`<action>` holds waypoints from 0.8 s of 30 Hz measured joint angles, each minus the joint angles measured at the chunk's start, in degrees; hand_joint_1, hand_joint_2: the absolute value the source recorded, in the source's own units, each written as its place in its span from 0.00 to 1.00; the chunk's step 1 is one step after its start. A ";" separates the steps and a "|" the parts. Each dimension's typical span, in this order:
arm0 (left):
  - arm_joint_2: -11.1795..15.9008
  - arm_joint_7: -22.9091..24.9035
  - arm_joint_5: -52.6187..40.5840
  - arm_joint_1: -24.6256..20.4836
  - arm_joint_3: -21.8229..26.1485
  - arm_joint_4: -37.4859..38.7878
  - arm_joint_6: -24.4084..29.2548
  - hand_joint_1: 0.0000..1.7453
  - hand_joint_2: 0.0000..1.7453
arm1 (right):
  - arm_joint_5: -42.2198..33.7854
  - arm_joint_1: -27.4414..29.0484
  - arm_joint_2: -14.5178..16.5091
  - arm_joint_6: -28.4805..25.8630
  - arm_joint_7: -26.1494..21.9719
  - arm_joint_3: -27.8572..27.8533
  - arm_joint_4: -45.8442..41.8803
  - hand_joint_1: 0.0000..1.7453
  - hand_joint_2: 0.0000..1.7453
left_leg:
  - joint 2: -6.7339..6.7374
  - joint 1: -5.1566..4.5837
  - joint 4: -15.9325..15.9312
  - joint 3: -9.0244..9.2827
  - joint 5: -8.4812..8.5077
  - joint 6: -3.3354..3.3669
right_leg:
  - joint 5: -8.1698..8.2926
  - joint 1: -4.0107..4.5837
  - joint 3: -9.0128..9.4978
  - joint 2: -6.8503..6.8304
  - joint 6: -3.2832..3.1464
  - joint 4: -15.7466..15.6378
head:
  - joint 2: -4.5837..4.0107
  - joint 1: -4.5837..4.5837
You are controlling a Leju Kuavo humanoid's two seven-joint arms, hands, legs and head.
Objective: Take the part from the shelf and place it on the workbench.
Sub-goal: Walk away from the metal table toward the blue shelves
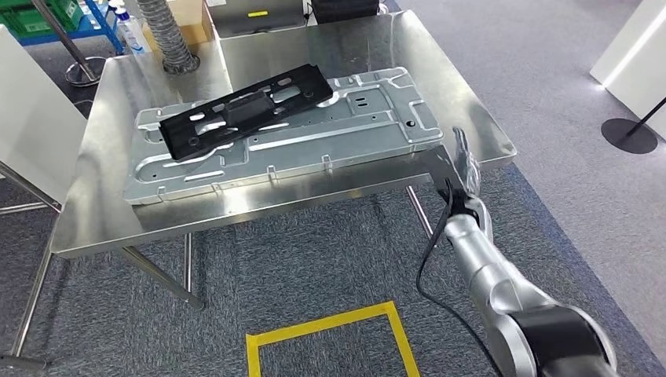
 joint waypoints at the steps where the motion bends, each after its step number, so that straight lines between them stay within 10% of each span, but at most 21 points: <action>1: 0.00 0.07 -0.07 -0.01 0.07 0.00 0.02 0.00 0.00 | -0.35 2.79 0.00 -0.83 -0.67 -2.82 -0.66 0.00 0.00 | -0.17 -0.28 1.99 0.41 -0.57 0.52 | 0.48 0.53 -0.51 0.02 -0.27 0.00 | 0.00 0.00; 5: 0.16 0.35 -0.38 -0.45 0.15 -0.02 0.25 0.00 0.00 | -0.76 12.39 0.06 -2.85 -2.65 -13.17 -3.65 0.00 0.00 | 0.39 -2.88 -9.42 10.52 2.53 4.47 | 2.78 2.08 -2.69 0.10 -0.94 -0.13 | 0.00 0.01; 8: 0.51 0.39 -0.73 -1.09 0.15 -0.09 0.50 0.00 0.00 | -0.78 18.98 0.11 -3.40 -3.86 -20.32 -5.52 0.00 0.00 | 0.90 -4.41 -18.22 15.38 1.96 5.14 | 4.92 1.85 -3.01 -0.70 -0.44 -1.21 | 0.00 0.00; 11: 0.57 0.24 -0.96 -1.31 0.15 -0.08 0.69 0.00 0.00 | -1.57 23.79 0.74 -3.34 -5.04 -26.41 -6.72 0.00 0.00 | 0.79 -3.96 -20.43 13.87 5.49 4.70 | 4.79 1.67 -3.34 -1.01 0.38 -2.26 | 0.00 0.01; 15: 0.60 0.07 -1.09 -1.54 0.15 -0.09 0.68 0.00 0.00 | -4.13 28.76 3.07 -2.34 -7.00 -34.02 -7.12 0.00 0.00 | 0.82 -2.49 -21.25 9.96 9.74 3.96 | -7.07 0.97 -5.09 -1.39 2.42 9.46 | 0.00 0.01; 18: 0.42 0.43 -1.38 -1.63 0.13 -0.09 0.53 0.00 0.00 | -5.73 31.64 5.48 -0.93 -7.68 -38.47 -6.04 0.00 0.00 | 0.82 -1.15 -20.12 5.94 12.02 2.58 | -4.11 -0.15 -2.76 -1.61 4.23 14.51 | 0.00 0.01; 21: 0.43 0.85 -1.76 -1.96 -0.04 -0.11 0.47 0.00 0.00 | -6.99 33.49 7.79 0.60 -6.67 -41.91 -3.80 0.00 0.00 | 0.38 -0.08 -17.36 1.74 13.43 0.93 | -5.06 -1.39 7.52 -0.99 5.58 3.30 | 0.00 0.02; 24: 0.40 1.07 -2.28 -2.24 -0.50 -0.13 0.50 0.00 0.00 | -8.25 35.29 9.33 3.02 -5.21 -44.23 -1.11 0.00 0.00 | -0.39 0.26 -16.09 0.31 14.96 -0.61 | -8.95 -1.07 11.78 -1.13 3.96 -3.10 | 0.00 0.00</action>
